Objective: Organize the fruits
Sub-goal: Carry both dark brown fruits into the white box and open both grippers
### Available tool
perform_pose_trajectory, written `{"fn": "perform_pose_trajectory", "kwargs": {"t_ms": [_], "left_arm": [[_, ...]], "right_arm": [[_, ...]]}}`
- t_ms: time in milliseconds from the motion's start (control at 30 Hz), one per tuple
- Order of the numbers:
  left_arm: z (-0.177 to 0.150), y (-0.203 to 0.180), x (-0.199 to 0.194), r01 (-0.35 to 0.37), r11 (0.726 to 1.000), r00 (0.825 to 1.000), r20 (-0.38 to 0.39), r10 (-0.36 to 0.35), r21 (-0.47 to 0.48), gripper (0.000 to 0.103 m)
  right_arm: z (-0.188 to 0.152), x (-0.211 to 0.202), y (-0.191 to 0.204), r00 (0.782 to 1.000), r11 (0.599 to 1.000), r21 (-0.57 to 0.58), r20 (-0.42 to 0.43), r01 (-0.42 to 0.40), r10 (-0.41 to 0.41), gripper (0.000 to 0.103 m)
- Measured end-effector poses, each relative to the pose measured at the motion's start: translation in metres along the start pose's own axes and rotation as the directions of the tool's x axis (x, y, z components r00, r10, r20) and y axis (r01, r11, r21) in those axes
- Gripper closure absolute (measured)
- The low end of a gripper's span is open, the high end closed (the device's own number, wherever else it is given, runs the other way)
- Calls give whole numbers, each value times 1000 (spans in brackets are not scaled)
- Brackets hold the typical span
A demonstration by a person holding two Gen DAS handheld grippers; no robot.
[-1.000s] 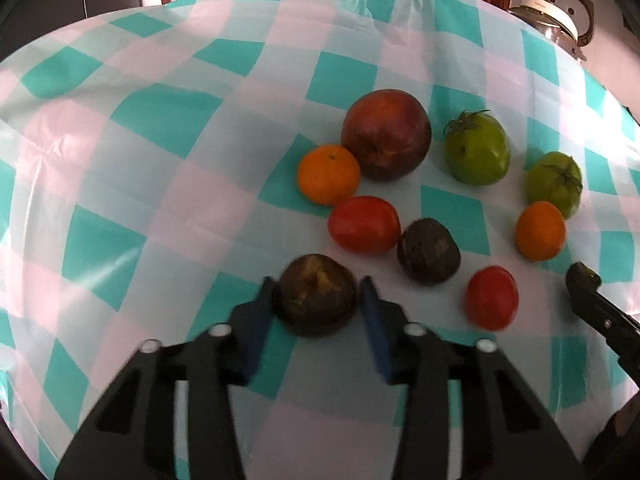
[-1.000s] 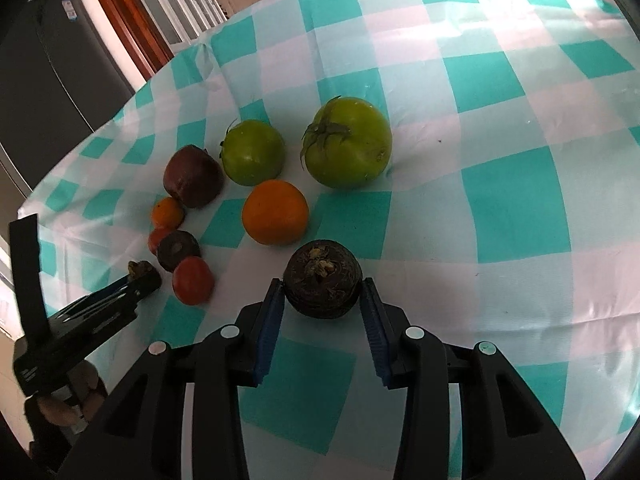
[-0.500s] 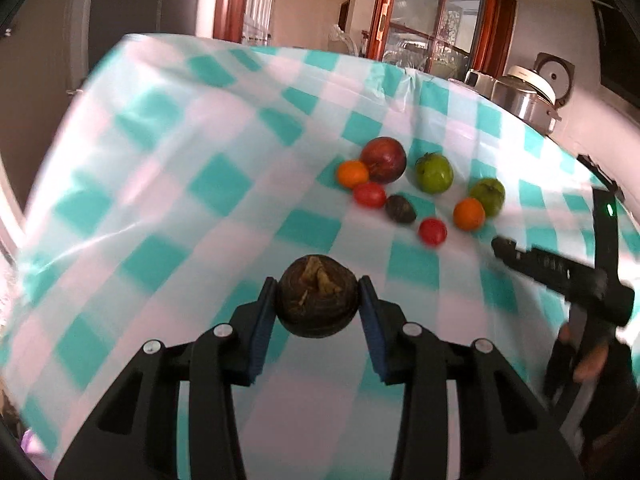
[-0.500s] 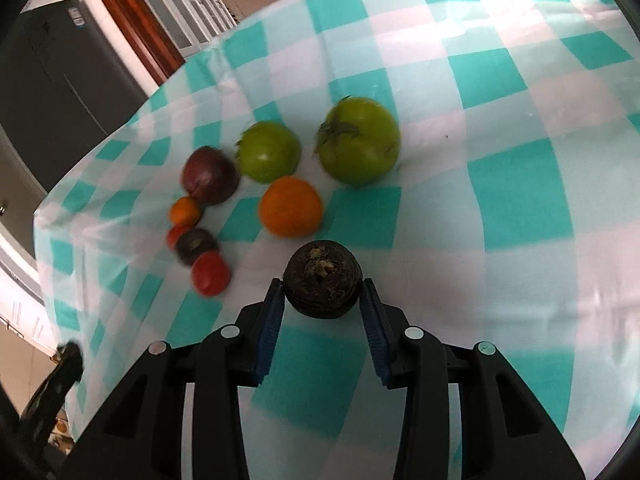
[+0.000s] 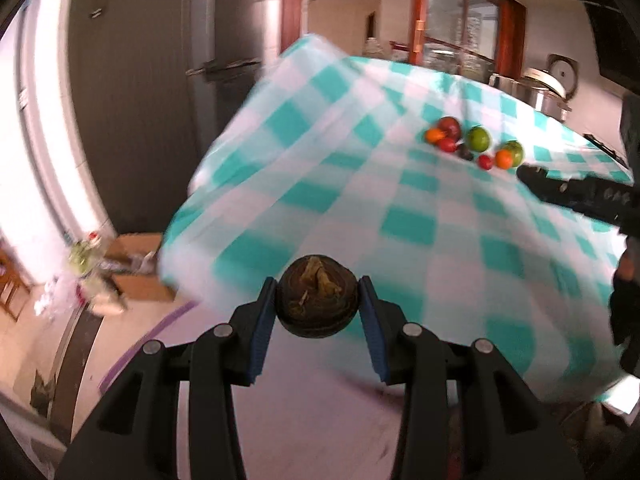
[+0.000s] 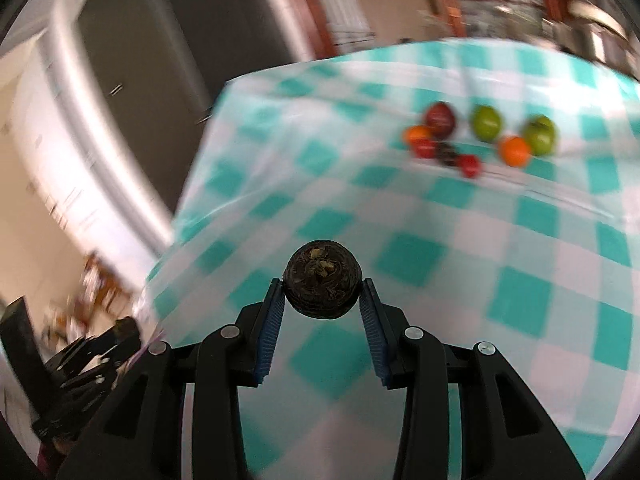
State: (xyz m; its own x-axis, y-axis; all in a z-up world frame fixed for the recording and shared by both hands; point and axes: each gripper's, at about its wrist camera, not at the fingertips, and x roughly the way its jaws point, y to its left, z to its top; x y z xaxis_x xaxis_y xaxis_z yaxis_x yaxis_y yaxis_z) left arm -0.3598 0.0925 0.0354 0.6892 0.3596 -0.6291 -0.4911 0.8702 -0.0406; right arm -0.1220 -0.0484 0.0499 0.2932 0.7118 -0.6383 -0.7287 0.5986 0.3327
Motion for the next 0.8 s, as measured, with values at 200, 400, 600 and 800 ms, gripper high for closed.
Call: {"fn": "perform_pose_trajectory", "kwargs": {"t_ms": [200,400,600,800], "left_arm": [[-37,58,-8,-45,992,998,-40,40,-117,62],[-70,88,15,-126,983,983,-147,106,-135,62],[-105,125,52,-218,951,937,-318,142,-218,62],[-134,143,78,-288,932,887,-428,173,-220,62]], "right_arm": [[-21,20,86,991,974,-195,-92,-111,94,64],[-70,49,162,961,902,-369,-240,-224,141,64],[-129,99,200,897,837,-454,-433,-305,93,63],[-176,169,195,800,840,-444,-599,-311,-20,64]]}}
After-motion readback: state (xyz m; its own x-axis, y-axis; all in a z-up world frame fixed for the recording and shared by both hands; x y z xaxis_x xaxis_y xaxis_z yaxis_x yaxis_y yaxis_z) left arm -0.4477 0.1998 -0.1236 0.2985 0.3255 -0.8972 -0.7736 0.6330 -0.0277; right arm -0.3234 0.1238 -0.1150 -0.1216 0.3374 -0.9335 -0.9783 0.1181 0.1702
